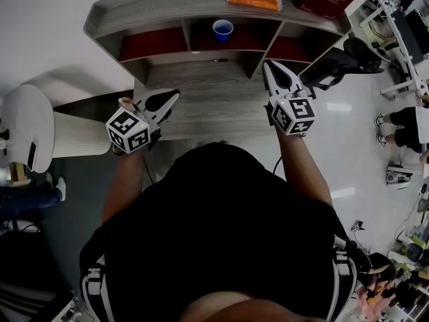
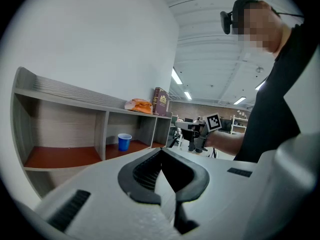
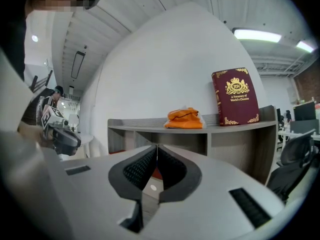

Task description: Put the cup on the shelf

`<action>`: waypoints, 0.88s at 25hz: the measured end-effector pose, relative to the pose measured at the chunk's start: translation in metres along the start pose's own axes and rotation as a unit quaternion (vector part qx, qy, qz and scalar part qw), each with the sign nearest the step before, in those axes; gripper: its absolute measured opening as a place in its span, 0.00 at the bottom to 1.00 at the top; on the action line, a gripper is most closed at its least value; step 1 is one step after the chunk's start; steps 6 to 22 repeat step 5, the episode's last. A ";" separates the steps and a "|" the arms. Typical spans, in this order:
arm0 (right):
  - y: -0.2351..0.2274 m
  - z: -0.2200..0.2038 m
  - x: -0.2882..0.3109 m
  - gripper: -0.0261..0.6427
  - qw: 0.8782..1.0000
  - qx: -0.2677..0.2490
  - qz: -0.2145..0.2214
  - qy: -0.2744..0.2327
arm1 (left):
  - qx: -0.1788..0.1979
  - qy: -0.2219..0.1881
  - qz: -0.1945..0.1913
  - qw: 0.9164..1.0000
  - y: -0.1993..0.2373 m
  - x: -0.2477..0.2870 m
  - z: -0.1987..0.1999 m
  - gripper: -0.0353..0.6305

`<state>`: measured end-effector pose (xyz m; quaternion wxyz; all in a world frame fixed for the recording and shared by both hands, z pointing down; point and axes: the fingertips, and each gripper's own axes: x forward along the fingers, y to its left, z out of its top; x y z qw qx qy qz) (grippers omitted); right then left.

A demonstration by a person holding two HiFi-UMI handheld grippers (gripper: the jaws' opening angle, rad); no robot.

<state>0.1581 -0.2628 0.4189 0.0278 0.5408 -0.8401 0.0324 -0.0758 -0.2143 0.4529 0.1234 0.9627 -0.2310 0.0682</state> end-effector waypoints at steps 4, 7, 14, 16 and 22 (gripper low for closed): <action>0.006 -0.003 -0.013 0.06 1.000 -0.001 -0.001 -0.002 | -0.001 -0.005 0.002 1.000 -0.004 -0.004 -0.001 0.08; 0.007 -0.004 -0.016 0.06 1.000 0.000 -0.002 -0.002 | -0.002 -0.006 0.002 1.000 -0.005 -0.005 -0.002 0.08; 0.007 -0.004 -0.016 0.06 1.000 0.000 -0.002 -0.002 | -0.002 -0.006 0.002 1.000 -0.005 -0.005 -0.002 0.08; 0.007 -0.004 -0.016 0.06 1.000 0.000 -0.002 -0.002 | -0.002 -0.006 0.002 1.000 -0.005 -0.005 -0.002 0.08; 0.007 -0.004 -0.016 0.06 1.000 0.000 -0.002 -0.002 | -0.002 -0.006 0.002 1.000 -0.005 -0.005 -0.002 0.08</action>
